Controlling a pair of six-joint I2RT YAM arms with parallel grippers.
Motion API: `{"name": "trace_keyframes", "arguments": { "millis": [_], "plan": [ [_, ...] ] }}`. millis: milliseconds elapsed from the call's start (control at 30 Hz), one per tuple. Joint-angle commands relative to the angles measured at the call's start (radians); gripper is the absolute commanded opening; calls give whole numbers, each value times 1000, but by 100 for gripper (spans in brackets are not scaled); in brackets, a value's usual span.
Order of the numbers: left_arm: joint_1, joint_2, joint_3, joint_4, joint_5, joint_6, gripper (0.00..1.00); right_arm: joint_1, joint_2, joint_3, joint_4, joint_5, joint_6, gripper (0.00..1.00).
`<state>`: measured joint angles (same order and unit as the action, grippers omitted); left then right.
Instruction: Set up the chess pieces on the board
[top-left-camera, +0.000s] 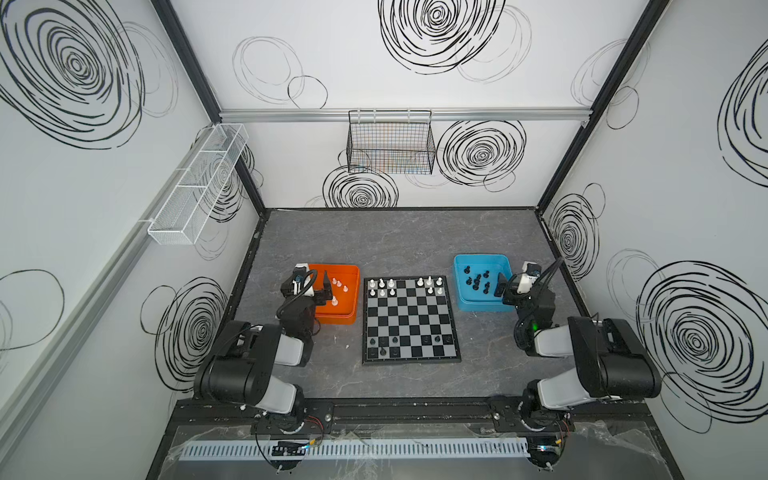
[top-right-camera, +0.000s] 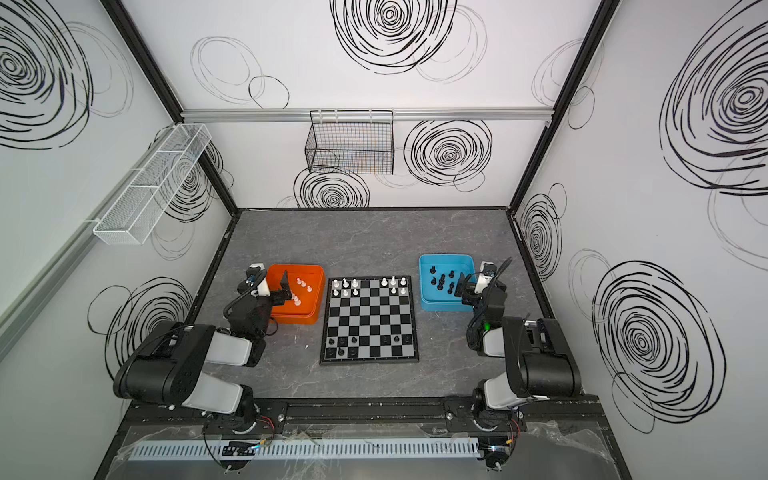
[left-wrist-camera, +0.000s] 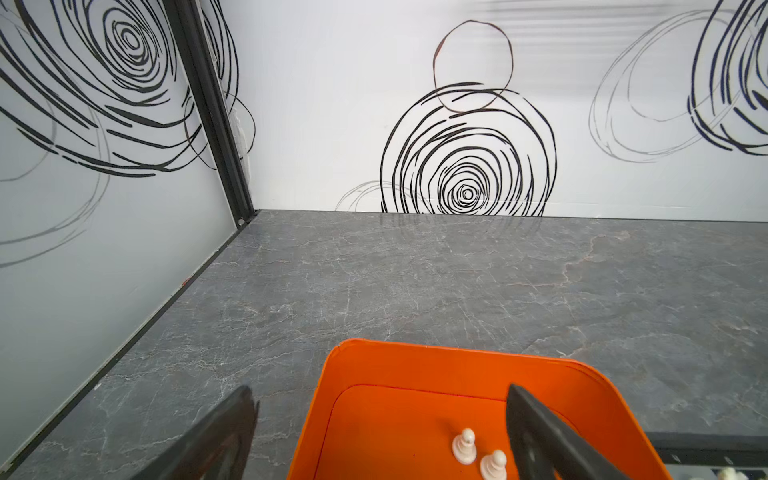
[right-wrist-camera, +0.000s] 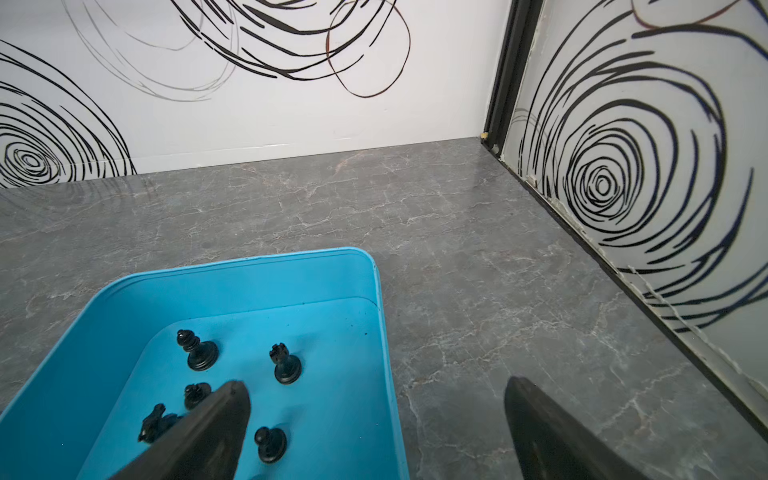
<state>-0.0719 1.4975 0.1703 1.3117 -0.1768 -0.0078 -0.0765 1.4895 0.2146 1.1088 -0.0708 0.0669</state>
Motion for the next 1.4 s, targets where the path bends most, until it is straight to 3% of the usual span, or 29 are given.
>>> {"name": "trace_keyframes", "arguments": {
  "millis": [0,1067,1167,1267,1367],
  "plan": [
    [-6,0,5,86,-6,-4,96,-9,-12,11,34,-17,-6,100],
    [-2,-7,8,79,-9,-11,96,-9,-16,8,34,-15,-5,100],
    [-5,-111,43,-76,-6,-8,96,-18,-40,27,2,-14,-1,100],
    [-6,-239,147,-353,-26,-24,96,-46,-91,144,-274,43,92,100],
    [3,-364,267,-617,-33,-102,96,-84,-140,179,-393,-44,177,100]
  ]
}}
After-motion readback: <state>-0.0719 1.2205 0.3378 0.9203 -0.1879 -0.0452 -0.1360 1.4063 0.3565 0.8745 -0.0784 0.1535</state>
